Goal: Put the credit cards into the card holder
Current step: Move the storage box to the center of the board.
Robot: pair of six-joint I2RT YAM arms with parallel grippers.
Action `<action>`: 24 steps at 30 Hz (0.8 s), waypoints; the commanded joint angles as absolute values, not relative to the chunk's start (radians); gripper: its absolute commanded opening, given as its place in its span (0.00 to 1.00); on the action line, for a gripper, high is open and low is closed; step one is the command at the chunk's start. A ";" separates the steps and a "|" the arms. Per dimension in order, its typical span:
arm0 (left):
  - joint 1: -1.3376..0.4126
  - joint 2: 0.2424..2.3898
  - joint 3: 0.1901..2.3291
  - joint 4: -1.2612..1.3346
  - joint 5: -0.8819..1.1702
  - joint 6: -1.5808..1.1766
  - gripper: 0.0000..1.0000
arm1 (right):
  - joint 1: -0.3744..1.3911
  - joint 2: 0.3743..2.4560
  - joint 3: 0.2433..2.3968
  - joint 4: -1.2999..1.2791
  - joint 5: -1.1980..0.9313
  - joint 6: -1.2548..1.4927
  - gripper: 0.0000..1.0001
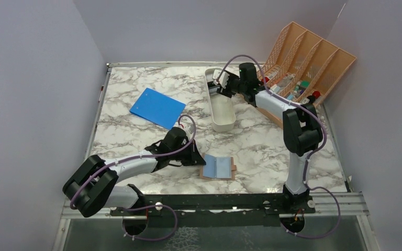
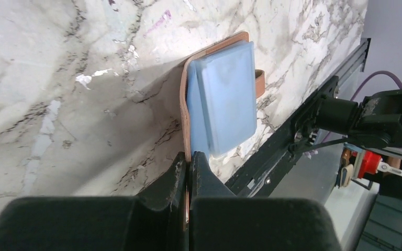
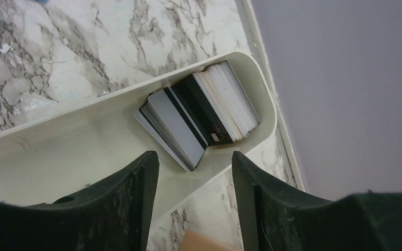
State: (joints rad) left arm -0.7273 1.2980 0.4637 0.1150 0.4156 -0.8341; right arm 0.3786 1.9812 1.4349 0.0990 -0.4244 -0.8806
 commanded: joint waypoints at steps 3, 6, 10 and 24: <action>-0.717 1.238 0.479 0.043 0.332 -0.757 0.00 | 0.387 2.075 1.495 0.035 -0.546 -1.086 0.59; -0.716 1.234 0.465 0.049 0.322 -0.752 0.00 | 0.387 2.109 1.509 0.027 -0.576 -1.177 0.59; -0.709 1.251 0.469 0.036 0.321 -0.729 0.00 | 0.388 2.166 1.562 0.005 -0.541 -1.203 0.59; -0.691 1.238 0.445 0.072 0.363 -0.733 0.00 | 0.408 2.323 1.710 -0.013 -0.414 -1.325 0.58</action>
State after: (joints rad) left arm -0.6994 1.2472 0.4603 0.0490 0.3511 -0.7502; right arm 0.3985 2.2780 1.6852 -0.0032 -0.4549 -1.2667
